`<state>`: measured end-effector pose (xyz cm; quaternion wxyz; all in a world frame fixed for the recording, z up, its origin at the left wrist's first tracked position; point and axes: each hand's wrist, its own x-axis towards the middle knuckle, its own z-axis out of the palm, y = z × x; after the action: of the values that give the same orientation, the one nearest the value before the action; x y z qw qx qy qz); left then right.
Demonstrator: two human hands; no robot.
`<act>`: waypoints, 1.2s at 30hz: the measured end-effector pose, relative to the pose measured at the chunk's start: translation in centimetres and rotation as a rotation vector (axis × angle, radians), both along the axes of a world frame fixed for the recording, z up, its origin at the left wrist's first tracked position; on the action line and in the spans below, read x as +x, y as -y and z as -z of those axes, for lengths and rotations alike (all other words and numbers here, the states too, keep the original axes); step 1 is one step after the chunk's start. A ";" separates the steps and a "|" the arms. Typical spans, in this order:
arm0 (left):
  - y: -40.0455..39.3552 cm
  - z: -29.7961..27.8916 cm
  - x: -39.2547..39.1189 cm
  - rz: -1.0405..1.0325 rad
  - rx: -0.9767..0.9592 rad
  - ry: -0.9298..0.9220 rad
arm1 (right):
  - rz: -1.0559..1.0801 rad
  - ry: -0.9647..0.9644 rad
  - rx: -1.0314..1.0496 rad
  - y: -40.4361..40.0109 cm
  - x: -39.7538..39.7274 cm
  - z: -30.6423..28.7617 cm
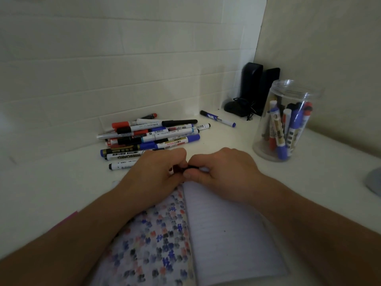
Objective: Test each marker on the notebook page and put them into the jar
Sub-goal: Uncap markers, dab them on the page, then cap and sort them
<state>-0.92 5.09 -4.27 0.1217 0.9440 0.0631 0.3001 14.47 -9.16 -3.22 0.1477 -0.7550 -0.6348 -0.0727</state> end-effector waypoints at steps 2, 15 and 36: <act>0.0 0.0 0.0 0.000 -0.032 0.009 | 0.019 0.033 -0.013 0.0 -0.1 -0.2; 0.3 -0.2 -0.3 -0.009 -0.321 -0.037 | 0.131 -1.396 0.265 3.5 3.6 -3.9; -0.2 0.1 0.4 -0.122 -0.156 -0.452 | 0.265 -0.871 0.252 -0.4 -0.1 0.0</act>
<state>-0.48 5.33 -4.35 0.1586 0.9694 0.1686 0.0823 14.38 -8.75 -3.24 0.4802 -0.7659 -0.3979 0.1562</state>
